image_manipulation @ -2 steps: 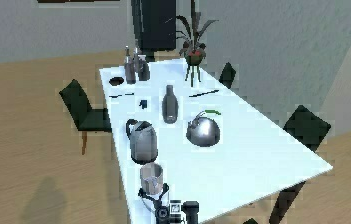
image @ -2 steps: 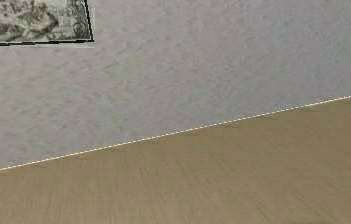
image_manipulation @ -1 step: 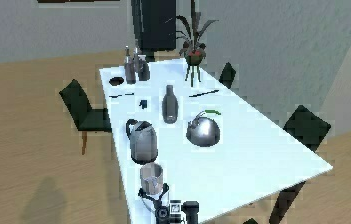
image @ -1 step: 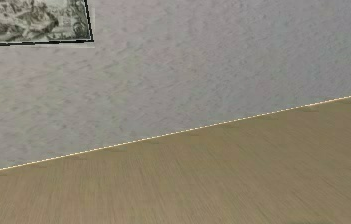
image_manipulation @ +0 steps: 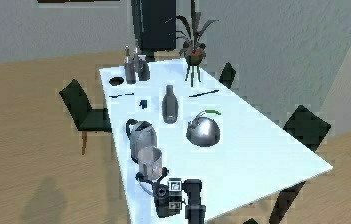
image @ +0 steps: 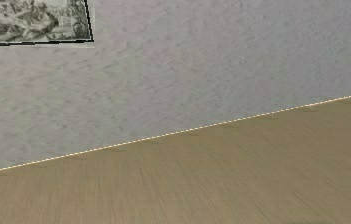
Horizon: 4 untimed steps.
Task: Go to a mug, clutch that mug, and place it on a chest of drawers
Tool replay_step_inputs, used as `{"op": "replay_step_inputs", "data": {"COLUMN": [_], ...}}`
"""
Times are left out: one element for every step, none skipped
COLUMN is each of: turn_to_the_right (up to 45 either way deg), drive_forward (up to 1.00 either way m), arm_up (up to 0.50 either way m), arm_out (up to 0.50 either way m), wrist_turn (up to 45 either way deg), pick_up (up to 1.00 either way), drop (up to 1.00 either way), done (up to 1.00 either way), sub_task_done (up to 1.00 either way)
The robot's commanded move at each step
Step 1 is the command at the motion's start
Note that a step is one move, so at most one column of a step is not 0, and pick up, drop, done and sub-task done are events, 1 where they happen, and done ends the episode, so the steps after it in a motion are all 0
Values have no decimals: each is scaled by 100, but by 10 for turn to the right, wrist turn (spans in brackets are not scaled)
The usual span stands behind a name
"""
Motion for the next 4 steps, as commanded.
{"op": "replay_step_inputs", "data": {"turn_to_the_right": [0,0,0,0], "drive_forward": [0,0,0,0], "arm_up": [32,0,0,0], "arm_out": [0,0,0,0], "wrist_turn": [0,-450,-450,-240], "pick_up": [0,0,0,0], "drop": [0,0,0,0], "done": [0,0,0,0], "sub_task_done": [0,0,0,0]}}
